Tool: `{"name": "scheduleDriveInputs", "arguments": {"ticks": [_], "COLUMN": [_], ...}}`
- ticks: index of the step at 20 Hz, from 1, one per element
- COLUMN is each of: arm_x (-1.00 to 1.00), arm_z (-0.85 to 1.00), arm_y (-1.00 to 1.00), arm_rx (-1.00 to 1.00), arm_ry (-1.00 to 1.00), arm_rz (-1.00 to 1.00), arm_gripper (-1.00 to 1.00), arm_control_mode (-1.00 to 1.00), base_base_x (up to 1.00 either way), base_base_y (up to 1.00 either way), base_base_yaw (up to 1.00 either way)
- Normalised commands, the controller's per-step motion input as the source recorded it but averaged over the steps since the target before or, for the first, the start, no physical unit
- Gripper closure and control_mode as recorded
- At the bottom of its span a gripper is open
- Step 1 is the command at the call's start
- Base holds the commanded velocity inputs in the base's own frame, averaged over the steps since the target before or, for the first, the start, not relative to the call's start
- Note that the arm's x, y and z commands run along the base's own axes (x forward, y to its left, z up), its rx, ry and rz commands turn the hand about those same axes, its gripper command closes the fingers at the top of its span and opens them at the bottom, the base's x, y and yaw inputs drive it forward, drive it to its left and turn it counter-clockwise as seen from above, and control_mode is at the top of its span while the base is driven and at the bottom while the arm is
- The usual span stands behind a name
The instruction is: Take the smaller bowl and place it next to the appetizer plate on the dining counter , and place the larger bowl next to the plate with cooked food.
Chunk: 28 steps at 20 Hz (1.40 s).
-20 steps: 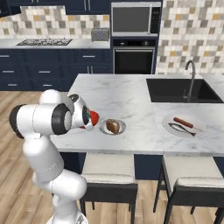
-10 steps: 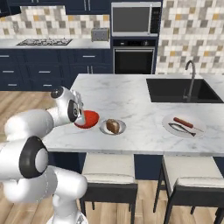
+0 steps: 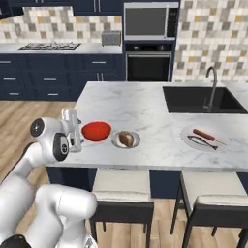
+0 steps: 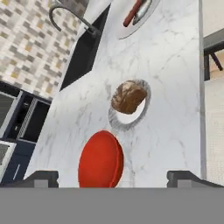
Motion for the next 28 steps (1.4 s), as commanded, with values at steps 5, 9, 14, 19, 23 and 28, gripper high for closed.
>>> {"name": "scheduleDriveInputs", "arguments": {"ticks": [5,9,14,19,23,28], "arm_x": [0.0,0.0,0.0,0.0,0.0,0.0], "arm_z": [0.0,0.0,0.0,0.0,0.0,0.0], "arm_y": [0.0,0.0,0.0,0.0,0.0,0.0], "arm_rx": [0.0,0.0,0.0,0.0,0.0,0.0], "arm_ry": [0.0,0.0,0.0,0.0,0.0,0.0], "arm_rz": [0.0,0.0,0.0,0.0,0.0,0.0], "arm_gripper": [-1.0,-1.0,-1.0,-1.0,-1.0,-1.0], "arm_control_mode": [1.0,1.0,1.0,1.0,1.0,1.0], "base_base_x": [-0.84,-0.08,0.08,0.73,1.0,1.0], "base_base_y": [1.0,1.0,1.0,1.0,0.8,0.66], "base_base_yaw": [0.09,0.04,0.04,-0.02,-0.2,-0.21]}}
